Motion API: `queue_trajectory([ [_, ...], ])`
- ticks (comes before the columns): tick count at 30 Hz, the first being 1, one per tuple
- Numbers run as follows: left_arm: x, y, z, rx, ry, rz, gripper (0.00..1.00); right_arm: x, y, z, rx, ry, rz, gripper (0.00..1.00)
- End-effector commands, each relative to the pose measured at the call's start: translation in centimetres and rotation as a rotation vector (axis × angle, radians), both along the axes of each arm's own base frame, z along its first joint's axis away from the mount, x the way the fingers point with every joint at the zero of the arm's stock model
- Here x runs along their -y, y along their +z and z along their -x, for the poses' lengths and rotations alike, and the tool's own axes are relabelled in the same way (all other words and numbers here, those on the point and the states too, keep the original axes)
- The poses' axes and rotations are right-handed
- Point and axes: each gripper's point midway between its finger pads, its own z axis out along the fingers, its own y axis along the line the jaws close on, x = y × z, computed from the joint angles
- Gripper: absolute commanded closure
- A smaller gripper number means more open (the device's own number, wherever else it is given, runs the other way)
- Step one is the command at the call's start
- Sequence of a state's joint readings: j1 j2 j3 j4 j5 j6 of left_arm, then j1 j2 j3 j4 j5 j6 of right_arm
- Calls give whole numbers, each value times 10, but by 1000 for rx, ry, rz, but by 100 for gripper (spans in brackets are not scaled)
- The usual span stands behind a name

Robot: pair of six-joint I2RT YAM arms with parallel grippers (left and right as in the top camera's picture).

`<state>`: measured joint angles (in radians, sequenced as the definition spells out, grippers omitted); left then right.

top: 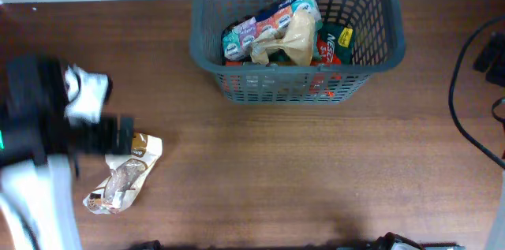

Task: Pack container
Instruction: 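Release the pouch and move the left gripper to the PaniRee pouch, then lower the left gripper onto the PaniRee pouch and grasp it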

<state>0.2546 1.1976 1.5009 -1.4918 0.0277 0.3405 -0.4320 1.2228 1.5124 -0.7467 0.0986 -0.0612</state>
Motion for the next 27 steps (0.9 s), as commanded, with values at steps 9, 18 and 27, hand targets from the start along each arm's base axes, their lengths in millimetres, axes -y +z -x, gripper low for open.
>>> queue_trajectory([
  [9, -6, -110, 89, -87, -76, -186, 1, -15, 4, -6, 37, 68, -40, 1],
  [18, -36, -103, 68, -45, -10, -337, 1, -28, 0, 20, -18, 28, -30, 1],
  [27, -31, -146, 43, -31, -116, -315, 0, -24, 5, 64, -3, -89, 85, 1],
])
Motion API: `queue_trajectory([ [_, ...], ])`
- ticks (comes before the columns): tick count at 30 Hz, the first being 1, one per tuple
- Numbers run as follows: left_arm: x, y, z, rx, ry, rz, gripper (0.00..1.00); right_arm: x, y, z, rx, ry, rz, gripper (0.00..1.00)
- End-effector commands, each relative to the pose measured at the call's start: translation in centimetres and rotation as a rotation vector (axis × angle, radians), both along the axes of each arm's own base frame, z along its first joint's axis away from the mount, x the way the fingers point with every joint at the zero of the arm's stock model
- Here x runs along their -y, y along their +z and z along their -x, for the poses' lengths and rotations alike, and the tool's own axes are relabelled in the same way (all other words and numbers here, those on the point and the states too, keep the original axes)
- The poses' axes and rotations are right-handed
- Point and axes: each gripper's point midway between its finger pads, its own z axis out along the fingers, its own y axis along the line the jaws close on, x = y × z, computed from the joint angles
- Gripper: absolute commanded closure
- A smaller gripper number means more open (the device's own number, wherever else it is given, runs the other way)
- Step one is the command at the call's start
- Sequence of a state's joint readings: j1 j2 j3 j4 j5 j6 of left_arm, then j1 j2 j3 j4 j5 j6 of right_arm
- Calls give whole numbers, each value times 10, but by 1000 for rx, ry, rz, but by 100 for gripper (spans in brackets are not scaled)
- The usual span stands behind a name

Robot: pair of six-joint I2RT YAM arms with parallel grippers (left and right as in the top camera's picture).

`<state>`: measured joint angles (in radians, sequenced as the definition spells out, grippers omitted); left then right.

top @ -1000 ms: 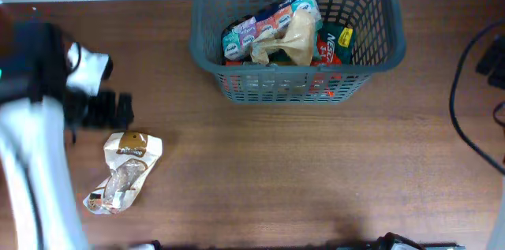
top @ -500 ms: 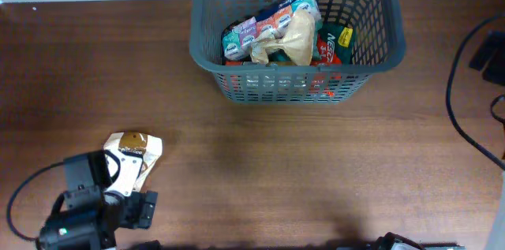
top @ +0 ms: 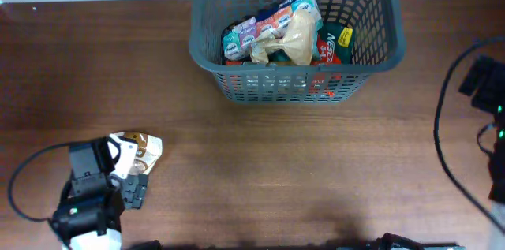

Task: Pack container
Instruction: 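Lower the left gripper onto the PaniRee pouch and grasp it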

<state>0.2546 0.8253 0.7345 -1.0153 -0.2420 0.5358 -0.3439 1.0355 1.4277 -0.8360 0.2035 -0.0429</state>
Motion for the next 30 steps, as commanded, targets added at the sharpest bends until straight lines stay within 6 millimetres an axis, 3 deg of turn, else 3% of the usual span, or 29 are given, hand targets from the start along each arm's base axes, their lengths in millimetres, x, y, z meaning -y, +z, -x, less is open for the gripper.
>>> queue_trajectory([
  [1, 8, -18, -3, -7, -57, 32, 0, 11, -1, 20, -7, -93, 63, 1],
  [5, 8, -25, -12, 32, -63, 33, 5, 14, -5, 28, -8, -116, 95, 1],
  [13, 14, -53, -19, 9, -84, 85, 11, 16, -25, 23, -30, -114, 91, 1],
  [16, 19, -62, -20, -23, -94, 123, 10, 16, -24, 23, -26, -114, 93, 1],
  [17, 21, -66, -20, -38, -97, 136, 1, 16, -25, 23, -26, -115, 93, 1],
  [27, 26, -66, -22, -27, -106, 165, 1, 18, -22, 17, -9, -114, 97, 1],
  [30, 31, -68, -28, 14, -19, 240, 1, 18, -24, 14, -17, -111, 92, 1],
])
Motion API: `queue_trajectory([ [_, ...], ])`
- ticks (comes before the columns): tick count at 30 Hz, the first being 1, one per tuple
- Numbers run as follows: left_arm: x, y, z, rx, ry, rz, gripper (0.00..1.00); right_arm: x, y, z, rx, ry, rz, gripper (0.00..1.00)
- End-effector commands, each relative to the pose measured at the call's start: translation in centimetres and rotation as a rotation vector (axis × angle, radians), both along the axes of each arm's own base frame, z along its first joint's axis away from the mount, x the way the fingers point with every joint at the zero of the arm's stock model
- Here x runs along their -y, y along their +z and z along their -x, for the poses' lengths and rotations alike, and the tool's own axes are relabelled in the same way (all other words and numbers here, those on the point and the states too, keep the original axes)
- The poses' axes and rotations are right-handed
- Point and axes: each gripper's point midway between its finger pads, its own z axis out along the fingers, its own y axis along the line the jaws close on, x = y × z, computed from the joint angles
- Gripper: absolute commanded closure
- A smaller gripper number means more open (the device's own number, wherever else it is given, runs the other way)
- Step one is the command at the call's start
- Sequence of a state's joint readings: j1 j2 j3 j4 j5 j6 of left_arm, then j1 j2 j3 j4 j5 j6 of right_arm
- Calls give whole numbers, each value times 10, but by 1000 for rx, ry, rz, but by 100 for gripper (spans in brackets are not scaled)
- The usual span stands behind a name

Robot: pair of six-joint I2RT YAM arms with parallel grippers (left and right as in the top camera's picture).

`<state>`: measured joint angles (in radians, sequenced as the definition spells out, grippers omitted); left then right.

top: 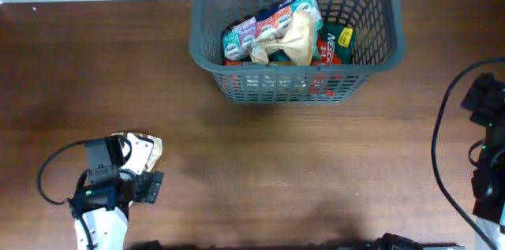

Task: Pack container
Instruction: 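Lower the left gripper onto the PaniRee pouch and grasp it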

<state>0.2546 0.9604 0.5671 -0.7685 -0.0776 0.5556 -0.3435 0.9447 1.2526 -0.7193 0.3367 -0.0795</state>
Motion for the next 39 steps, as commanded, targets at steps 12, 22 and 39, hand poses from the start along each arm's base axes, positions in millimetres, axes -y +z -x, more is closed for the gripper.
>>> queue_trajectory([
  [12, -13, -24, -5, -36, 220, 61, 1, 1, 2, -5, 13, -1, 8, 1],
  [22, -53, -23, 0, 20, 397, 71, 1, 1, 2, -5, 12, -2, 9, 1],
  [39, -55, -43, -18, 64, 432, 255, 6, 1, 1, -5, 9, -1, 7, 1],
])
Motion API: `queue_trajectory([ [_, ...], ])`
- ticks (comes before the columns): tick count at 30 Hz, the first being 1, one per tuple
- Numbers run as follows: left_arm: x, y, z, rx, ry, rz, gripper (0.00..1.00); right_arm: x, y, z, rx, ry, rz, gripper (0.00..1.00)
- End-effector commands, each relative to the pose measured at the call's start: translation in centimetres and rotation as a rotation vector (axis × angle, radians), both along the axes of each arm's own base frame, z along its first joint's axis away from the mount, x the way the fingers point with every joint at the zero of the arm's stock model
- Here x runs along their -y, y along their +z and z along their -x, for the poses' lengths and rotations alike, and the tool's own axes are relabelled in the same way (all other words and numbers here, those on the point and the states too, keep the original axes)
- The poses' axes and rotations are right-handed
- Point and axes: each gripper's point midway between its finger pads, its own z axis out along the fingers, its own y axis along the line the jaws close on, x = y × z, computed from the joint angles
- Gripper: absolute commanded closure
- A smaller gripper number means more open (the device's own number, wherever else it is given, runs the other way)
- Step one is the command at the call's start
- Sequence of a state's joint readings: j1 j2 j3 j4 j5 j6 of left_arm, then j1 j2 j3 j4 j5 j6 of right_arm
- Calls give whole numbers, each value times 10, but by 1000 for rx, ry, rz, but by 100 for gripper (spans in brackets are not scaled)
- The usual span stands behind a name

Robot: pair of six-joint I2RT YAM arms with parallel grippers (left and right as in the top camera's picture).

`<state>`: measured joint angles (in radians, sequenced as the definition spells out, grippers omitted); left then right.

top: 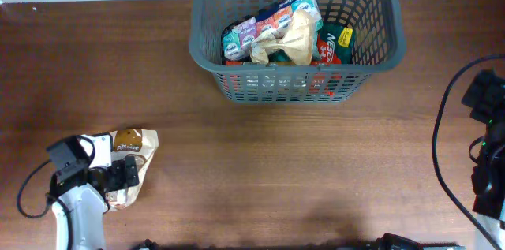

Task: Pack container
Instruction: 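Lower the left gripper onto the PaniRee pouch and grasp it, then lift the PaniRee pouch and carry it over the basket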

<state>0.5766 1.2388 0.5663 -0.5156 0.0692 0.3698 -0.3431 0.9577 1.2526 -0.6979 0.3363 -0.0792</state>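
A grey plastic basket [207, 59] stands at the back of the table, holding several snack packets [278, 31]. One beige and brown snack packet [132, 141] lies on the table at the front left. My left gripper [120, 176] is down over the middle of that packet, its dark fingers covering part of it; the overhead view does not show how the jaws stand. My right gripper [483, 94] is a dark shape at the right edge, far from the basket, its fingers not made out.
The brown wooden table [300, 171] runs wall to wall. Black cables [439, 147] loop along the right side beside the right arm. The left arm's cable [28, 195] curls by the front left corner.
My left gripper has shifted left and sits lower over the packet. The packet now stands more upright in the picture, its top end a little further left. The right arm has barely moved.
At first my left arm was a blur at the left edge above the packet. Then it was at the front left, over the packet's lower end. It stayed on the packet, and now the packet has turned slightly. The basket's contents are unchanged.
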Motion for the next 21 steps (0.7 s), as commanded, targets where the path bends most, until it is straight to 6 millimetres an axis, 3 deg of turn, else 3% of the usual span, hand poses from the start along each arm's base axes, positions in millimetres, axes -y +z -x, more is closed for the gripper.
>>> queue_trajectory([
  [1, 6, -7, -4, 16, -5, 50, 9, -2, 0, 0, 1, 2, 3, 1],
  [6, 4, -14, -8, 14, -5, 53, 22, -5, -1, -2, 4, 22, -6, 1],
  [8, 3, -17, -9, 10, -5, 56, 33, -5, -1, -3, 4, 22, -5, 1],
  [11, 4, -22, -12, 11, -10, 73, 63, -5, -1, -3, 4, 22, -5, 1],
  [21, 6, -48, -9, -54, -7, 113, 78, -5, 1, -1, 10, 22, -3, 1],
])
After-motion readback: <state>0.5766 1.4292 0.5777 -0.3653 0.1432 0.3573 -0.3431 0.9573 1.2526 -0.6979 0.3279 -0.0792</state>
